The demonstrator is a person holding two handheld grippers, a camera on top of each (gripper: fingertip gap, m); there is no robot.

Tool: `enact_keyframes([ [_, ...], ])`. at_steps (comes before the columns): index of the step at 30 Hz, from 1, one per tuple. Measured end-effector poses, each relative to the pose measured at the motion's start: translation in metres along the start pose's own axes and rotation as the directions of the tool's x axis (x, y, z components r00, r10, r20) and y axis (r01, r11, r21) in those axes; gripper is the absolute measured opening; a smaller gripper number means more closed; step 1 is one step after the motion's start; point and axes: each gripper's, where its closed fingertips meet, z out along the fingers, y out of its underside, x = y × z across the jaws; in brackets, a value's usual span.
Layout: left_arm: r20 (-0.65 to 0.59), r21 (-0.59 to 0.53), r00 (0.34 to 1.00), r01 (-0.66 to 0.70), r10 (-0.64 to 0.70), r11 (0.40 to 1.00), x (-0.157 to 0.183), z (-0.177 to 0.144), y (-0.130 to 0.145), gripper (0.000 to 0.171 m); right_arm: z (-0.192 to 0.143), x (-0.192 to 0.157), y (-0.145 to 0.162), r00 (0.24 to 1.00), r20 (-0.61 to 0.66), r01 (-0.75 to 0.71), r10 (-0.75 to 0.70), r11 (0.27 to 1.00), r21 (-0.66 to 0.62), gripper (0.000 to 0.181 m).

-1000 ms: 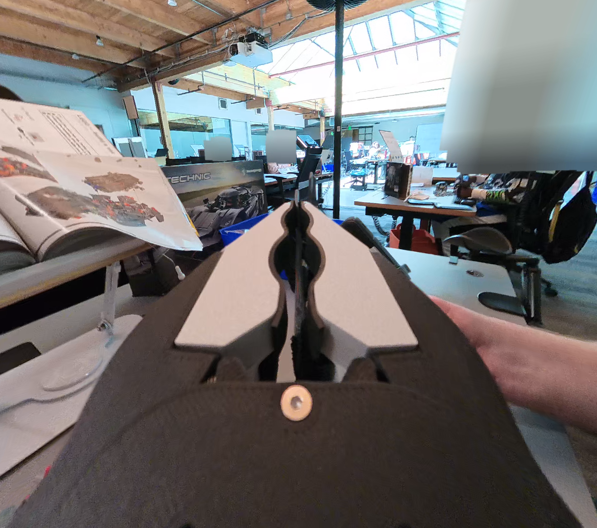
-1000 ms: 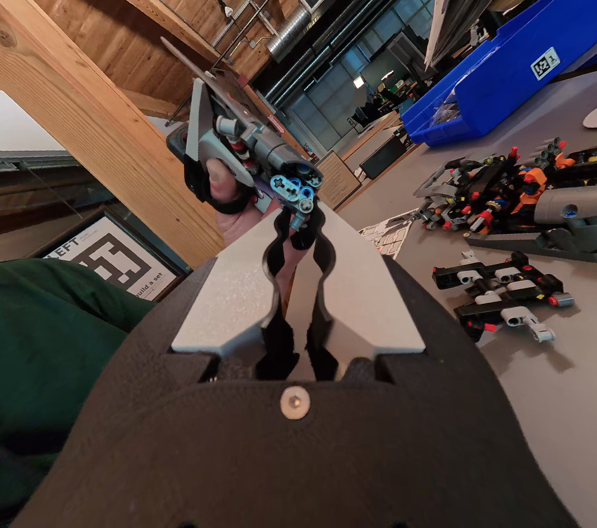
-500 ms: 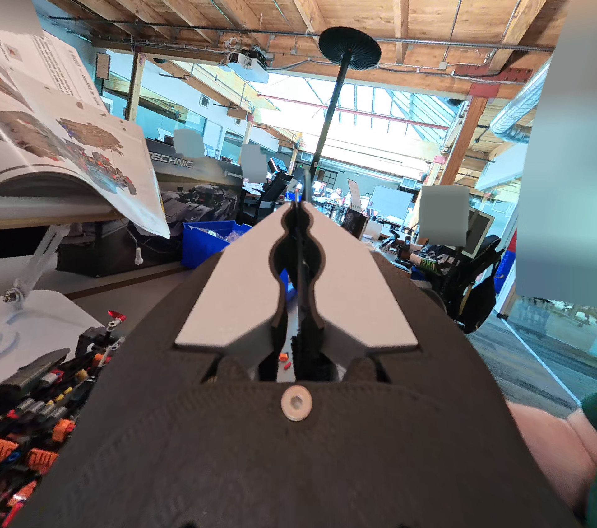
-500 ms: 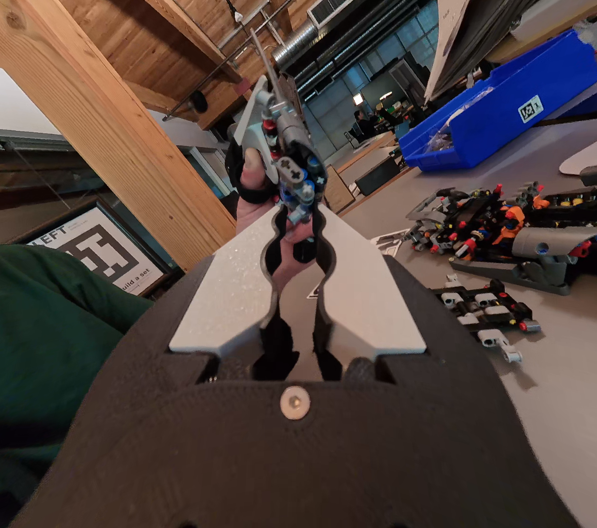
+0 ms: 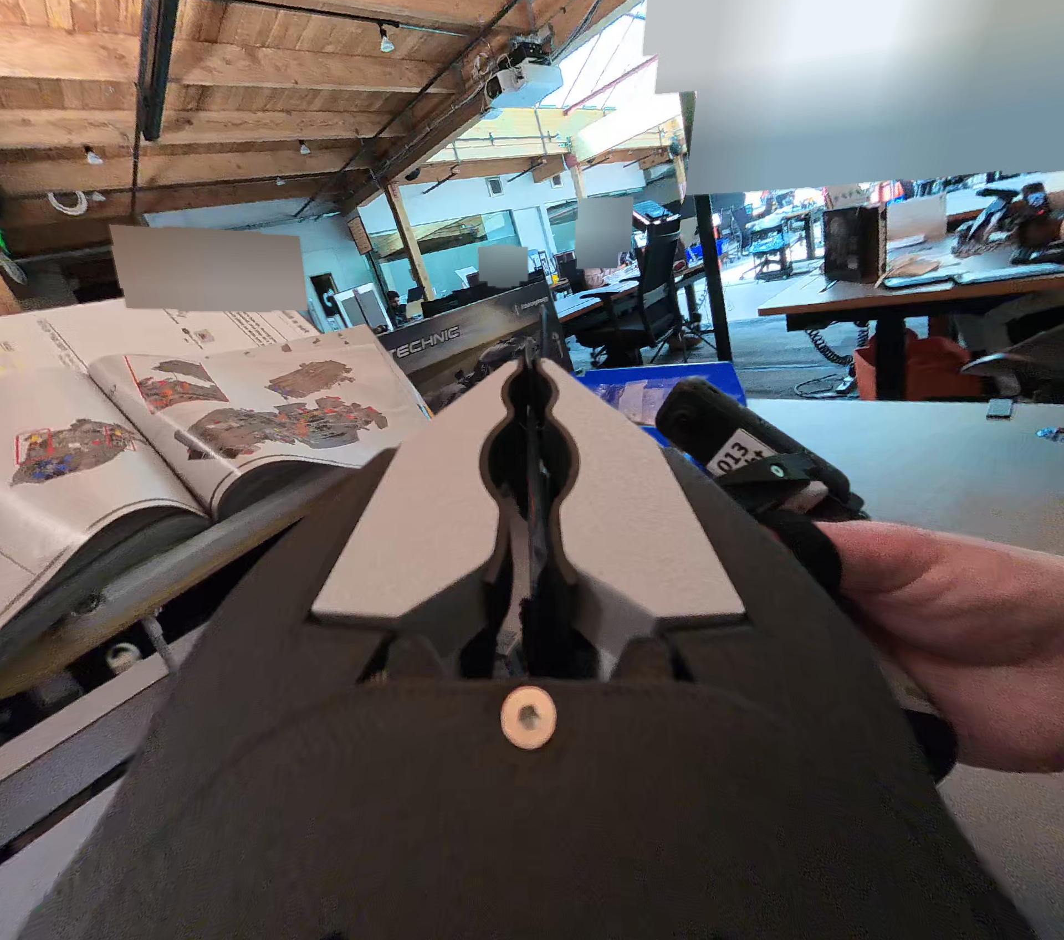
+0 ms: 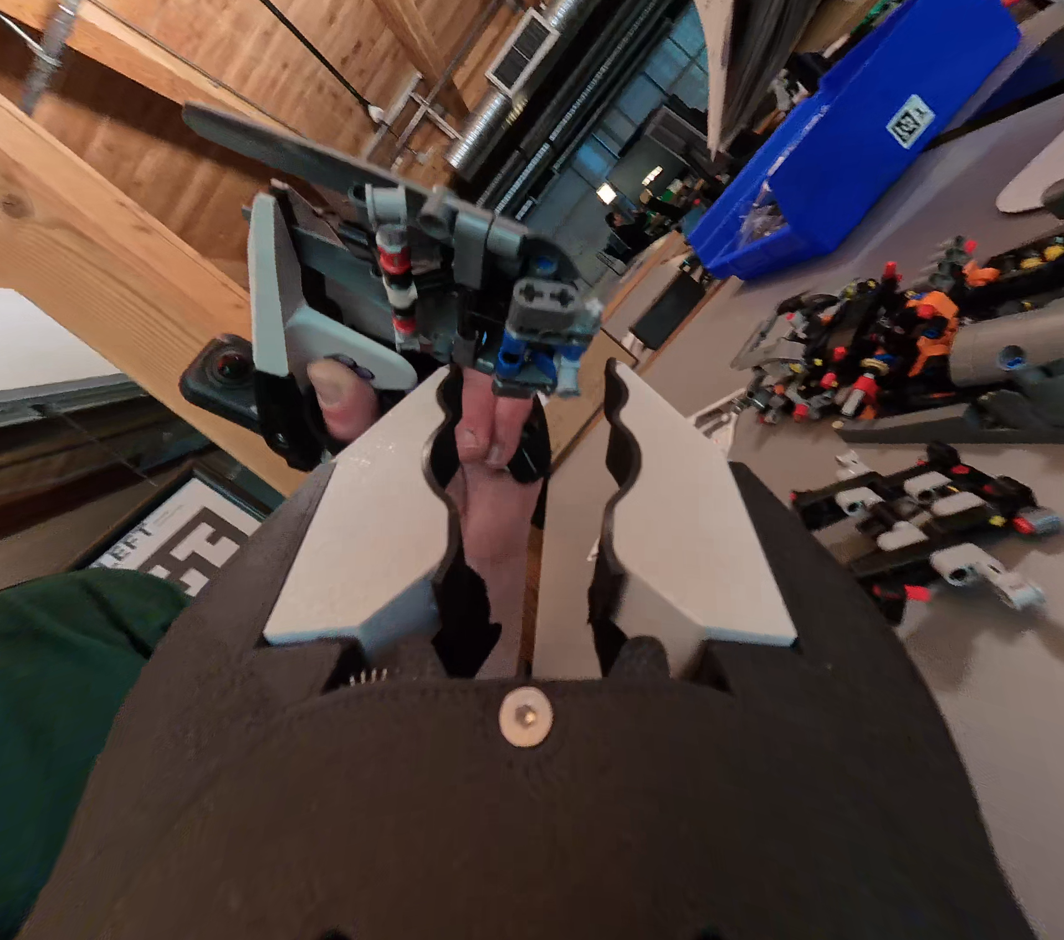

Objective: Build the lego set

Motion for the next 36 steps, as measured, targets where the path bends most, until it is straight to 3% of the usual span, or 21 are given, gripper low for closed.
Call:
enact_keyframes([
  [4,-0.002,0.001,1.0,-0.008,0.008,1.0,0.007,0.001,0.001,0.0,0.002,-0.003,-0.007,0.999,0.046,0.001,-0.004,0.999,0.047,0.038],
  [5,-0.001,0.017,1.0,0.013,-0.013,1.0,0.004,0.0,-0.002,0.0,0.001,0.0,-0.007,0.999,0.03,0.011,-0.012,0.999,0.052,0.023],
  [12,-0.041,0.081,0.967,0.252,-0.25,0.964,-0.017,-0.005,-0.008,0.0,-0.004,-0.01,-0.015,0.994,0.084,0.068,-0.073,0.996,0.055,0.021],
  [23,-0.166,0.157,0.772,0.635,-0.614,0.756,-0.046,-0.008,-0.002,0.0,-0.008,-0.022,-0.019,0.98,0.162,0.11,-0.113,0.993,0.029,0.02],
  [36,-0.224,0.166,0.647,0.763,-0.729,0.625,-0.057,-0.009,0.012,0.0,-0.011,-0.017,-0.028,0.977,0.09,0.194,-0.194,0.981,0.016,0.019],
])
